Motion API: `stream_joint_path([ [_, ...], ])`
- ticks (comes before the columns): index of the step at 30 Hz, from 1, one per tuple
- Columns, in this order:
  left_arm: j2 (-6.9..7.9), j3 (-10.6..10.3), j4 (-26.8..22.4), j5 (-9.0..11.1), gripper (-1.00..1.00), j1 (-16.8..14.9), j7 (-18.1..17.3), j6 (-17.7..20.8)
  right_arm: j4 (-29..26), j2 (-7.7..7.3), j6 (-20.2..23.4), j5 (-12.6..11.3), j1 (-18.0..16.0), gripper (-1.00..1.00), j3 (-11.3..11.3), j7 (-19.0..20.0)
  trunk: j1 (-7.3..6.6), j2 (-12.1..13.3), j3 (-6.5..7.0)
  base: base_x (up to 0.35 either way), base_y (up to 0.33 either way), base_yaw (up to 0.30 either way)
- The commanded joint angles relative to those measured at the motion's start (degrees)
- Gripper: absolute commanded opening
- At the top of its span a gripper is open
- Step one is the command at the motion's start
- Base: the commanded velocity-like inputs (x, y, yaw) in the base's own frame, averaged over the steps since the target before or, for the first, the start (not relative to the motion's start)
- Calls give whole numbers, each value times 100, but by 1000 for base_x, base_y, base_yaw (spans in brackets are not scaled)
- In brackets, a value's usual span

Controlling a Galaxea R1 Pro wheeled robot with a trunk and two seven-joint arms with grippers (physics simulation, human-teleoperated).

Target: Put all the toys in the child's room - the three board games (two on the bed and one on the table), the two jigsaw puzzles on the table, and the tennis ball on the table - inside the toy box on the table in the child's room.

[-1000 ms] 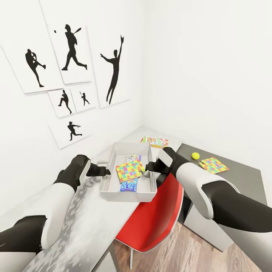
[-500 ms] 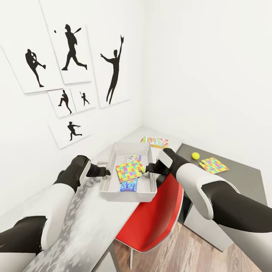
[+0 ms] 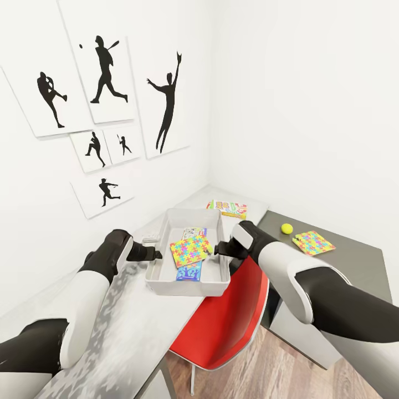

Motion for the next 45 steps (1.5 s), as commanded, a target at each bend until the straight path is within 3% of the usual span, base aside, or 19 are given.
stream_joint_path([
  [1, -4, 31, -5, -58, 100, -1, -50, 23, -8, 0, -6, -59, 5, 100, 36, -43, 1, -5, -7, 0, 0, 0],
  [34, -2, 32, -5, -58, 100, 4, -53, 20, -8, 0, -47, -57, 20, 100, 72, 40, 1, -5, -7, 0, 0, 0],
  [42, 0, 34, -6, -53, 100, 49, -50, -225, -8, 0, -59, -57, 20, 100, 72, 96, 1, -5, -7, 0, 0, 0],
  [43, -3, 33, -5, -53, -100, 58, -43, -251, -8, 0, -60, -57, 20, 100, 72, 98, 1, -5, -7, 0, 0, 0],
  [45, -6, 32, -6, -53, -100, 71, -44, -281, -8, 0, -61, -57, 20, 100, 72, 100, 1, -5, -7, 0, 0, 0],
])
